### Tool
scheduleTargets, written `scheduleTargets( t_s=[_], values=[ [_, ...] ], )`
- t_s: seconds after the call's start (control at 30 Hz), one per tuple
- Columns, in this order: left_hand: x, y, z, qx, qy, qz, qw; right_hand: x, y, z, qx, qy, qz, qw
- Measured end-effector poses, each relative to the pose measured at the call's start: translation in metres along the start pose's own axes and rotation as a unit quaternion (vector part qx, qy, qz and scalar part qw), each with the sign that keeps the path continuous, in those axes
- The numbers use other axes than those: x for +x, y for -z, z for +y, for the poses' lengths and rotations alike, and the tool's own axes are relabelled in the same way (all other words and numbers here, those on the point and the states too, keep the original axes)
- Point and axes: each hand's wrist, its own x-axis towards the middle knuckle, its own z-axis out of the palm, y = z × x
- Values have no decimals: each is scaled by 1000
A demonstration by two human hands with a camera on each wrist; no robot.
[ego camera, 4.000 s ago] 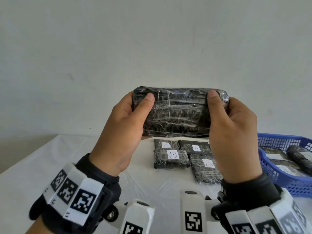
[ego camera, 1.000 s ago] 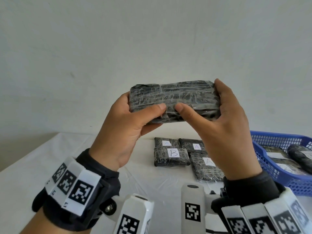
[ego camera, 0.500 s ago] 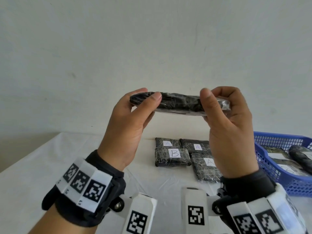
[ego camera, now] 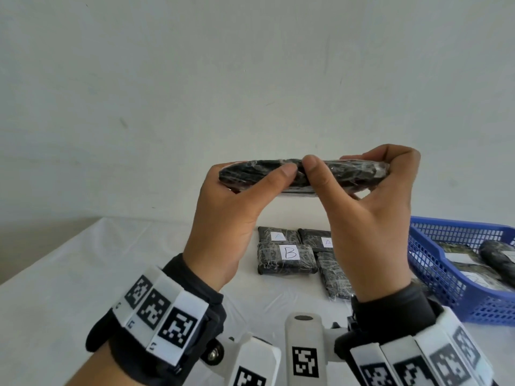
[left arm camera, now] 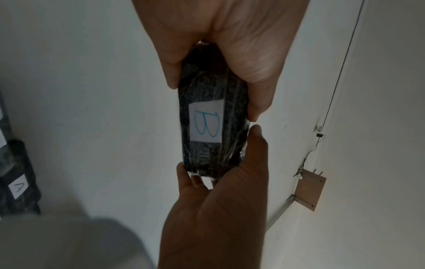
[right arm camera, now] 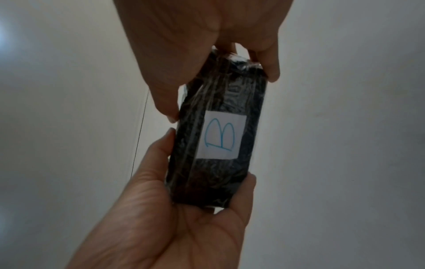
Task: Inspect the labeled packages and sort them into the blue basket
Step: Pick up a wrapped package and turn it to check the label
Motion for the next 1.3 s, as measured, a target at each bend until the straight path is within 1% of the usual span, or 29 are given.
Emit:
scheduleTargets(
  t_s=[0.17, 0.27, 0.33, 0.43, 0.5, 0.6, 0.7, 0.8, 0.9, 0.93, 0.97, 1.0, 1.03, 1.07, 1.1, 1.13, 1.2, 1.23, 1.3],
  values=[
    [2, 3, -2, -3, 8, 13, 1000, -1, -2, -1, -7, 4, -8, 1000],
    [4, 3, -2, -37, 24, 31, 999, 1, 1, -1, 17, 1, -14, 1000],
    [5, 4, -3, -52, 41, 38, 997, 3, 3, 1, 34, 1, -31, 999],
    [7, 6, -1, -71, 62, 55, 994, 6, 6, 5, 67, -26, -50, 996],
    [7, 8, 1, -70, 65, 51, 994, 8, 10, 7, 59, -46, -64, 995],
    [7, 10, 5, -85, 72, 35, 993, 10, 15, 6, 23, -43, -97, 994],
    [8, 12, 7, -75, 78, 40, 993, 9, 17, 3, 26, -47, -116, 992],
    [11, 16, 7, -66, 89, 37, 993, 10, 19, 5, 4, -36, -133, 990],
    [12, 19, 9, -56, 145, 29, 987, 11, 19, 4, 33, -35, -132, 990],
    [11, 20, 9, -31, 164, 23, 986, 13, 19, 3, 36, -25, -124, 991],
    [11, 20, 8, 15, 168, 14, 986, 14, 19, 3, 29, -14, -119, 992],
    [12, 21, 5, 74, 152, 5, 986, 15, 19, 3, 12, 0, -118, 993],
    [11, 22, 3, 131, 119, -1, 984, 15, 19, 3, -11, 7, -122, 992],
    [11, 23, 2, 177, 83, -12, 981, 14, 20, 5, -46, 18, -125, 991],
    [11, 23, 1, 202, 48, -38, 977, 13, 19, 6, -78, 32, -128, 988],
    [10, 21, 0, 198, 21, -75, 977, 12, 17, 7, -102, 49, -130, 985],
    [4, 15, 2, 148, 5, -131, 980, 5, 10, 5, -121, 85, -141, 979],
    [2, 12, 2, 122, 9, -137, 983, 2, 6, 5, -127, 101, -144, 976],
    [1, 9, -1, 72, 22, -123, 990, -4, 0, 4, -133, 119, -137, 974]
  ],
)
